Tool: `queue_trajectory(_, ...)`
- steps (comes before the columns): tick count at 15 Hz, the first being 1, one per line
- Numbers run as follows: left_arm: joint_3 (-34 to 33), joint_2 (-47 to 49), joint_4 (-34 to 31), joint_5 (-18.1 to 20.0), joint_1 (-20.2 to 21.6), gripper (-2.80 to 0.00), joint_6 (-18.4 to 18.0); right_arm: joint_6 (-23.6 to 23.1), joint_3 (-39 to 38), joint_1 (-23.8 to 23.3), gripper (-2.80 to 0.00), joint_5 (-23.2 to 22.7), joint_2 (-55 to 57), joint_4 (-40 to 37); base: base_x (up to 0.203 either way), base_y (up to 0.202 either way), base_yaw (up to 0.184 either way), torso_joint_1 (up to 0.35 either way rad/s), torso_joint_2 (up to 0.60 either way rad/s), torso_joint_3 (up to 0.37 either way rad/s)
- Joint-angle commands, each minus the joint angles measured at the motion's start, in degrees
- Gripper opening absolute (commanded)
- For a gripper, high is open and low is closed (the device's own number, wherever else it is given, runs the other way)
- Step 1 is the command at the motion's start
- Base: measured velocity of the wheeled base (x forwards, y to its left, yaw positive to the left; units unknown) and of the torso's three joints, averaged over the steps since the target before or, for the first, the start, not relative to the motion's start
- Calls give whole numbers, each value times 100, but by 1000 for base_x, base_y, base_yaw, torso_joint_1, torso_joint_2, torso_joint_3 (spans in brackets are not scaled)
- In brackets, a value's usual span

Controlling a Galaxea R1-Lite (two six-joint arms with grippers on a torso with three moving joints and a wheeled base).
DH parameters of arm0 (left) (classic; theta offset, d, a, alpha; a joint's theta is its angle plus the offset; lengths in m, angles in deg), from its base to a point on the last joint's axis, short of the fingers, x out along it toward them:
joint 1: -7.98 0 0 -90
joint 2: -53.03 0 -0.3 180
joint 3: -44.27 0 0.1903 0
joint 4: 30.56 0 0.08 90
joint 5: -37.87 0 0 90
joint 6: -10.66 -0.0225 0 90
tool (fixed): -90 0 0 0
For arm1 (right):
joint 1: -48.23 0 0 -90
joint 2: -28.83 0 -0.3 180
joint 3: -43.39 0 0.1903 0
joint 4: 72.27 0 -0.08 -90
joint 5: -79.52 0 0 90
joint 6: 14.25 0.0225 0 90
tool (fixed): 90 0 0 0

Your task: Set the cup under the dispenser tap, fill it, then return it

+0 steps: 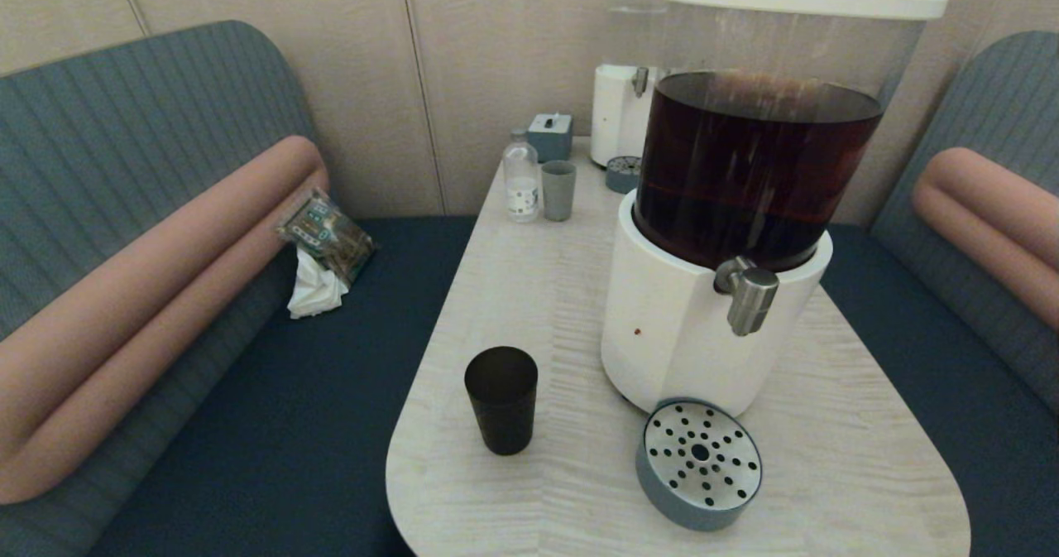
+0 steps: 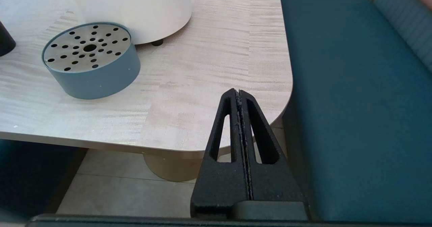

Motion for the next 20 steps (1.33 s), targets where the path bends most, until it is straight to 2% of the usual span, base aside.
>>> queue_trajectory(1,-9,7,0,-5,0,-280,-3,8,-2,2,-280,3,4,-3,0,0,0,0,0,0)
queue_trajectory(13,7,7,-6,-22,0,-280,197,17,-2,2,-280,3,-3,-3,0,0,0,0,0,0)
queue_trajectory(18,53,12,-86,103,0,-280,-298,13,-2,2,-280,-4,4,-3,0,0,0,0,0,0)
queue_trajectory(20,53,16,-88,145,0,-280,-372,17,-2,2,-280,3,4,-3,0,0,0,0,0,0)
